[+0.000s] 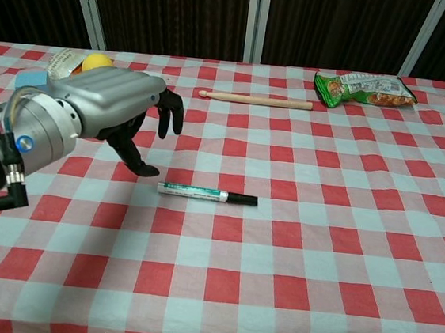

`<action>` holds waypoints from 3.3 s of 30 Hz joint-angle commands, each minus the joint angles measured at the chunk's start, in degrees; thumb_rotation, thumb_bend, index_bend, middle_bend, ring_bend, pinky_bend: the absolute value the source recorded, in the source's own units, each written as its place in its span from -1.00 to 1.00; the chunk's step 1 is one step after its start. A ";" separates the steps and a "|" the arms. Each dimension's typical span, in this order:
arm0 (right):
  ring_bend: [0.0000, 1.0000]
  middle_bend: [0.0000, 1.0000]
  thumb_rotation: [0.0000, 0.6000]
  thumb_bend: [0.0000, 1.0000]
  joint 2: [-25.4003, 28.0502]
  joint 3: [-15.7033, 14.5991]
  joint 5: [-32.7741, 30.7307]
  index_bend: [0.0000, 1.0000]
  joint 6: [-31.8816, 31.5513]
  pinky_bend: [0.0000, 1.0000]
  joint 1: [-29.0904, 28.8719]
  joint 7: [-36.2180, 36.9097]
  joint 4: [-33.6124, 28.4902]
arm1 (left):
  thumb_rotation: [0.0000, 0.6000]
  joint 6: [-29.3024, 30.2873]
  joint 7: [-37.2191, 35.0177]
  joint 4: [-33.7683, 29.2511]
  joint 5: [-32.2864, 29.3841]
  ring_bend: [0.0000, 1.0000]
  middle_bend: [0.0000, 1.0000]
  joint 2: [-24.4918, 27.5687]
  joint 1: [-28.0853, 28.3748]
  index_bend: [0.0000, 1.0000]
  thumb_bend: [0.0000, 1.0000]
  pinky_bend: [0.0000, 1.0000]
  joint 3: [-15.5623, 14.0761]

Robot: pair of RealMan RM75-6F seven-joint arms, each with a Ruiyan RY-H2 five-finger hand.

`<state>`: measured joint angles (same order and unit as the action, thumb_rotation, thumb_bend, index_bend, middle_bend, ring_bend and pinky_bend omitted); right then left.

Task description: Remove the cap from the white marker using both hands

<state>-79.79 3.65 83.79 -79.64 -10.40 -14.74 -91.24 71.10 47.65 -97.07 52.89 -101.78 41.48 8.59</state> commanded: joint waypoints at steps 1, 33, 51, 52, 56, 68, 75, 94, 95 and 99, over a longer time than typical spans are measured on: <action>-1.00 -0.78 1.00 -0.96 -0.19 -0.10 -0.11 -1.00 0.34 -1.00 -0.15 0.04 0.29 | 1.00 -0.79 2.52 1.01 -2.47 0.54 -0.06 -2.77 1.44 -0.16 -0.68 0.62 0.91; -1.00 -0.78 1.00 -0.95 -0.74 -0.31 -1.41 -1.00 1.14 -1.00 0.16 2.12 2.88 | 1.00 -2.91 13.96 15.55 -11.88 0.69 0.03 -13.39 8.12 0.01 -0.47 0.69 2.59; -1.00 -0.79 1.00 -0.95 -0.95 -0.29 -1.82 -1.00 1.48 -1.00 0.20 2.72 3.56 | 1.00 -3.36 13.65 16.05 -13.54 0.69 0.03 -13.55 8.30 0.02 -0.38 0.69 2.76; -1.00 -0.79 1.00 -0.95 -0.95 -0.28 -1.83 -1.00 1.49 -1.00 0.19 2.73 3.58 | 1.00 -3.34 13.62 16.02 -13.54 0.69 0.04 -13.55 8.29 0.03 -0.38 0.69 2.72; -1.00 -0.79 1.00 -0.95 -0.99 -0.26 -1.81 -1.00 1.52 -1.00 0.17 2.83 3.62 | 1.00 -3.28 13.45 15.98 -13.35 0.69 0.05 -13.60 8.30 0.03 -0.32 0.69 2.57; -1.00 -0.79 1.00 -0.95 -0.85 -0.20 -1.70 -1.00 1.50 -1.00 0.08 2.47 3.26 | 1.00 -2.17 9.66 13.99 -11.24 0.72 0.11 -12.94 7.09 0.10 -0.13 0.69 2.93; -1.00 -0.75 1.00 -0.95 -1.04 0.20 -0.10 -1.00 1.55 -1.00 -1.12 0.94 2.18 | 1.00 -0.93 7.61 11.19 -8.67 0.73 0.12 -11.36 7.07 0.10 -0.12 0.69 4.64; -0.81 -0.31 1.00 -0.68 -15.91 9.65 -2.47 -0.27 11.35 -0.73 -16.63 -13.86 2.02 | 1.00 0.92 15.36 7.43 -11.95 0.73 0.12 -10.50 13.12 0.11 -0.11 0.69 9.83; -0.80 -0.30 1.00 -0.67 -16.72 9.76 -2.76 -0.25 11.79 -0.73 -17.25 -14.14 2.73 | 1.00 1.14 15.61 7.29 -12.04 0.73 0.12 -10.36 13.27 0.11 -0.11 0.69 9.90; -0.77 -0.26 1.00 -0.67 -19.55 9.51 -3.44 -0.20 12.71 -0.72 -19.01 -14.55 5.25 | 1.00 2.01 16.30 6.52 -12.34 0.73 0.12 -9.72 13.73 0.11 -0.11 0.69 9.98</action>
<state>-98.49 13.11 80.73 -67.33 -28.89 -29.00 -86.80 73.07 63.90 -90.50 40.60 -111.55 55.17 18.55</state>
